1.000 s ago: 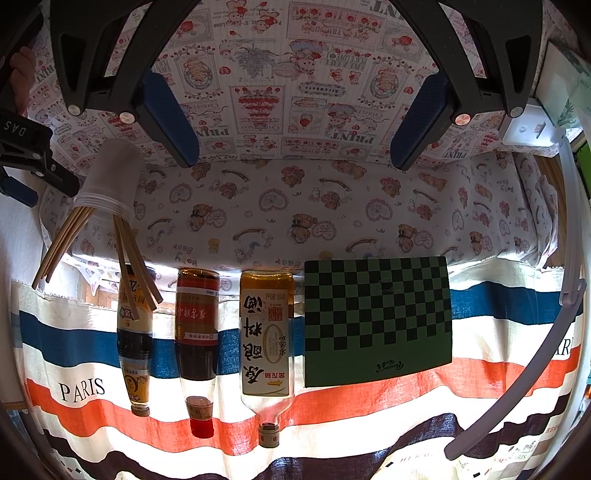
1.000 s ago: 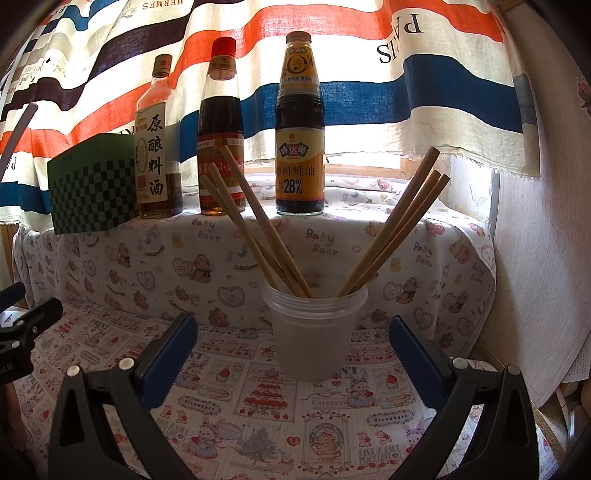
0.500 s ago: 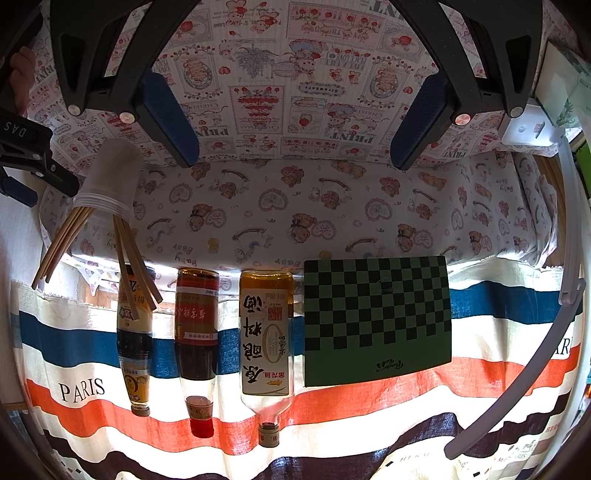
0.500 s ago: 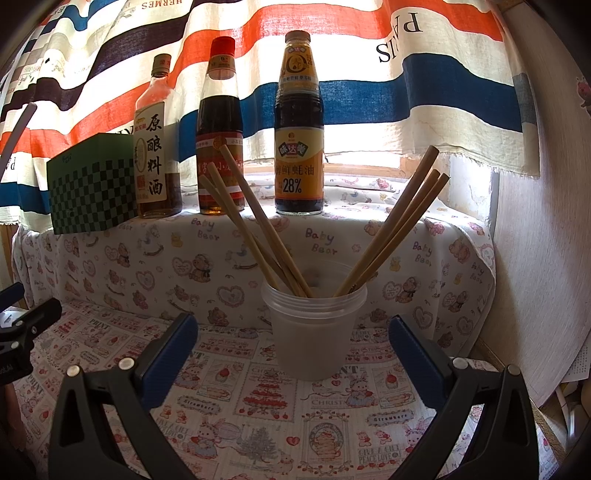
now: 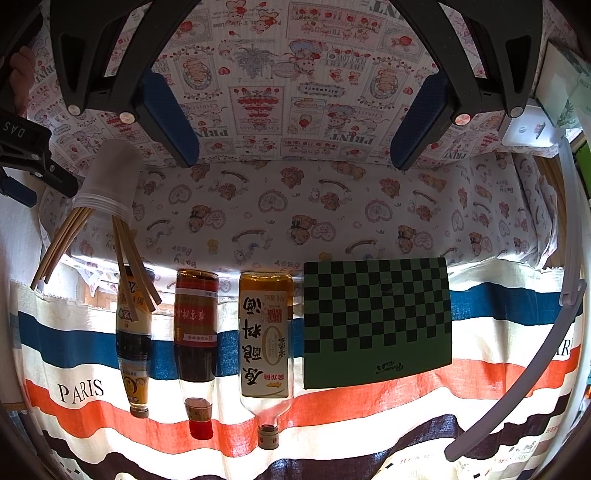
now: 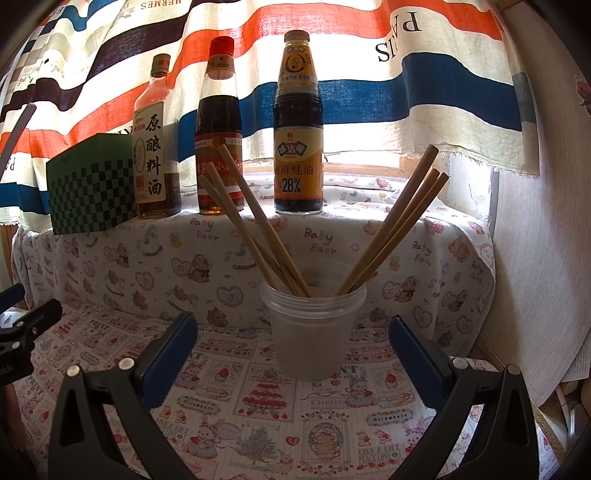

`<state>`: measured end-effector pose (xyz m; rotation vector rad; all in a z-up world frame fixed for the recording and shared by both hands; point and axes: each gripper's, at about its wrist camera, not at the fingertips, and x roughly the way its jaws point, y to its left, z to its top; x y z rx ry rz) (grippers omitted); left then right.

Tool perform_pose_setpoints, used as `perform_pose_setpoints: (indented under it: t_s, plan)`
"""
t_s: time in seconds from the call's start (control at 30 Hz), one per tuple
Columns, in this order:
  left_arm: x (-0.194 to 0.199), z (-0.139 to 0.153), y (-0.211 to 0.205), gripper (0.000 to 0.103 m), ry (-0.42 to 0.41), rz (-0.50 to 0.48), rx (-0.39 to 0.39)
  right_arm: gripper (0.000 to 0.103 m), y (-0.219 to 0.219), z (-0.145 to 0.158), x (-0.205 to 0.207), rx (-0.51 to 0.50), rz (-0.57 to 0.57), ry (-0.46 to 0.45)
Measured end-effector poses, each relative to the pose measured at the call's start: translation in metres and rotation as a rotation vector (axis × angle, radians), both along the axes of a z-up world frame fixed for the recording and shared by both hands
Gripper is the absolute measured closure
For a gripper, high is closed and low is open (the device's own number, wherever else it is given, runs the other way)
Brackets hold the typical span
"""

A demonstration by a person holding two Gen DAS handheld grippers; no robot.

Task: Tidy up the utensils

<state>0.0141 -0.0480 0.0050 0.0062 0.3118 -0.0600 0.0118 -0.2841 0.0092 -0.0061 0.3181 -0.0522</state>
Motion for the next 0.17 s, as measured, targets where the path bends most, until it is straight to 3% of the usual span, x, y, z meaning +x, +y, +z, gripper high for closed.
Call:
perform_pose_setpoints:
  t_s: [0.17]
  plan:
    - [0.0002,0.0000,0.0000,0.000,-0.002,-0.001,0.001,0.000,0.0001,0.0004,0.0004,0.000,0.002,0.000]
